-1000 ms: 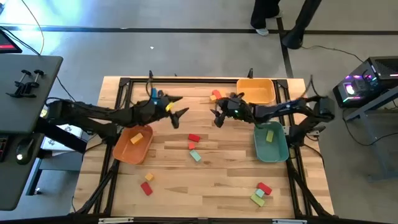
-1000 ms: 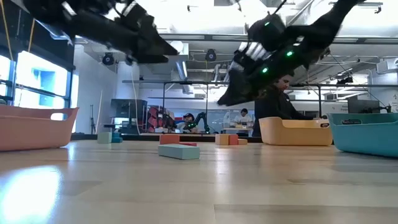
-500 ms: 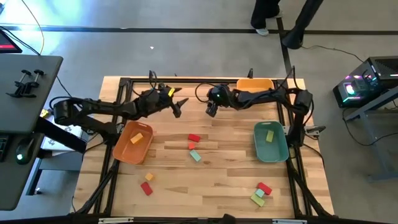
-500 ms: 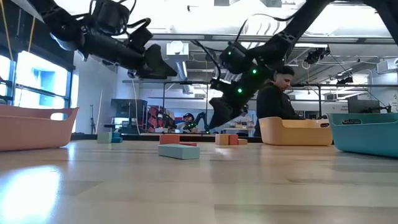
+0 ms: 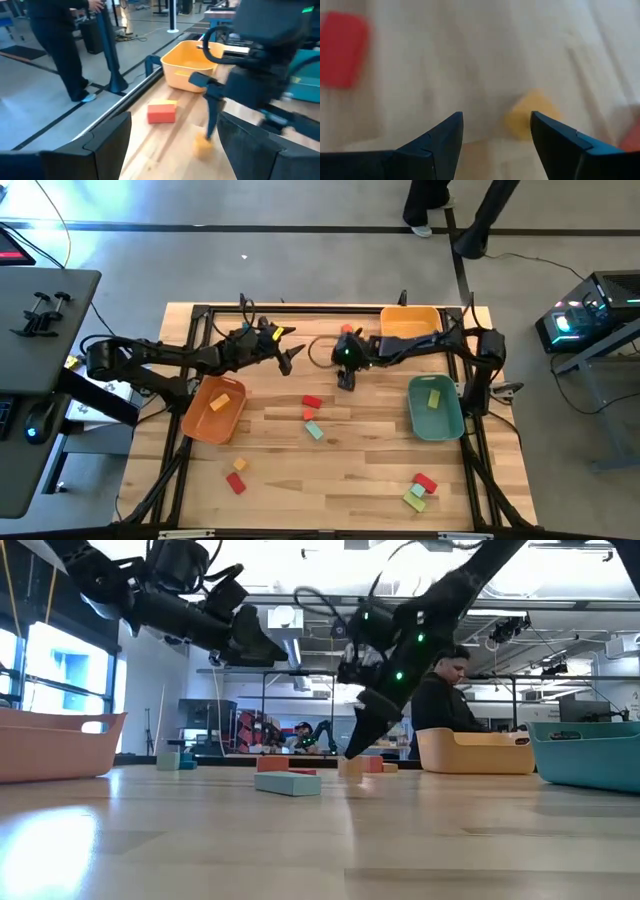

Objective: Sort blocks by size
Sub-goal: Put the top yellow cube block into the yellow bin

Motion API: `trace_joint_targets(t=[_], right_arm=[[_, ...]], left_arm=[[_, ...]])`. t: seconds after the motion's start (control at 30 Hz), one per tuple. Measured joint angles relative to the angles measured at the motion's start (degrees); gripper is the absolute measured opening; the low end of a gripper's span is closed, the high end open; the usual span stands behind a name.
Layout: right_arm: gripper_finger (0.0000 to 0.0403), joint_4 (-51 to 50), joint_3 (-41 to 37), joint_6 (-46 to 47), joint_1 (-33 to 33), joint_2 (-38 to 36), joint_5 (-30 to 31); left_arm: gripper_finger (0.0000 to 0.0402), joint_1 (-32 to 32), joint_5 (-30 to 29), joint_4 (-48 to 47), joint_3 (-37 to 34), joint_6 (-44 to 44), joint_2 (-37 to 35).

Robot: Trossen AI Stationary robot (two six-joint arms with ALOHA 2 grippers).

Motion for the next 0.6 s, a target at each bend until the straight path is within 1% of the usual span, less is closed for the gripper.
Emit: trace_joint_targets(t=[0.13,0.2,0.23,0.3,0.37,0.47,0.53,0.6], right_arm=[[0.0226,0.2,0.0,-3.4,2.2,-2.2,5.7],[0.0226,1.1,0.0,-6.5,2.0,-2.1,5.6],[0.0226,1.6,-0.1,-8.0,1.6,-1.8,3.8],[0.0226,2.9,0.0,-9.1,0.2,-1.3,-1.8],[0.0226,3.0,0.0,-7.5,-1.0,-0.9,-6.4],[0.0226,2.3,-0.1,-4.9,-1.4,-0.4,-10.0],[0.0226,2.2,-0.1,-5.0,0.2,-0.4,-11.5],[0.0226,2.5,-0.1,-5.9,2.1,-0.4,-11.7]], left_arm=[[0.0282,-1.4,0.0,0.0,0.0,0.0,0.0],[0.0282,-1.7,0.0,0.0,0.0,0.0,0.0],[0.0282,-1.8,0.0,0.1,0.0,0.0,0.0],[0.0282,-1.9,0.0,0.2,0.0,0.0,0.0],[0.0282,-2.1,0.0,0.3,0.0,-0.2,0.0],[0.0282,-2.7,0.0,0.5,0.0,-1.3,0.0],[0.0282,-3.0,0.0,0.5,0.0,-1.5,0.0],[0.0282,-3.2,0.0,0.5,0.0,-1.5,0.0]])
